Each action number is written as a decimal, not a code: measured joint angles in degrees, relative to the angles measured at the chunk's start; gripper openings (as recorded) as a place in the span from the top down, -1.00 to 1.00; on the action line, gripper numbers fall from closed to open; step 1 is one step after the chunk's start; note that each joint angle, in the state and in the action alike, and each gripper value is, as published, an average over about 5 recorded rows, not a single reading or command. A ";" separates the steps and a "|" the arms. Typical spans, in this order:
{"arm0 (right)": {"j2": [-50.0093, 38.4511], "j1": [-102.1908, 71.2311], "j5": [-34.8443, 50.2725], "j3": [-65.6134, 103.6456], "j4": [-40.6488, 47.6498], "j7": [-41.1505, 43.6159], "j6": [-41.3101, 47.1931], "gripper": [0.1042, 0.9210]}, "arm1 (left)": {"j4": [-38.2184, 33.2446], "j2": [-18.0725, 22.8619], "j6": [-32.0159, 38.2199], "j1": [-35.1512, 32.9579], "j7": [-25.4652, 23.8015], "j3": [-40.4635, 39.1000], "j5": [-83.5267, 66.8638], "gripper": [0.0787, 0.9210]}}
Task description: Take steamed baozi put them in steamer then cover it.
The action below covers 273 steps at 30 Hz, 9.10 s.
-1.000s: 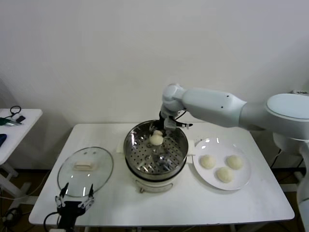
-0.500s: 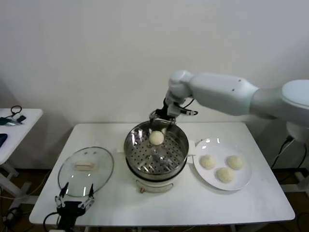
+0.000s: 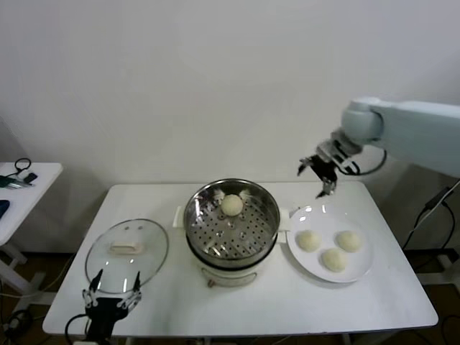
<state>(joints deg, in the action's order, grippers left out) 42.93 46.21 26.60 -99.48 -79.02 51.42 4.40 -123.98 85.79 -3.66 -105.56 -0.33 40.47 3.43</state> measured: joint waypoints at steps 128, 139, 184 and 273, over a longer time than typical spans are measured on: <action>-14.63 -11.58 -4.08 8.48 -6.80 2.82 10.20 -0.76 | -2.18 1.08 0.55 -2.07 0.08 -0.34 1.28 -0.77; -13.22 -29.20 -11.27 22.36 -0.92 0.56 11.39 -0.76 | -1.64 1.20 0.39 -1.92 0.08 -0.23 1.29 -0.77; 10.14 11.58 -10.54 8.82 -13.27 4.24 -14.64 0.05 | -3.16 1.43 0.52 -2.59 0.11 -0.60 2.17 -0.77; -2.88 -34.03 -17.24 29.66 25.01 5.35 -4.26 -0.76 | -2.80 2.61 1.70 -2.53 0.18 0.96 1.28 -0.77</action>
<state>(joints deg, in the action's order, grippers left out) 40.05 12.18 9.37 -69.82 -54.01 56.78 0.14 -126.79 88.40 -1.97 -108.10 -0.15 41.43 4.71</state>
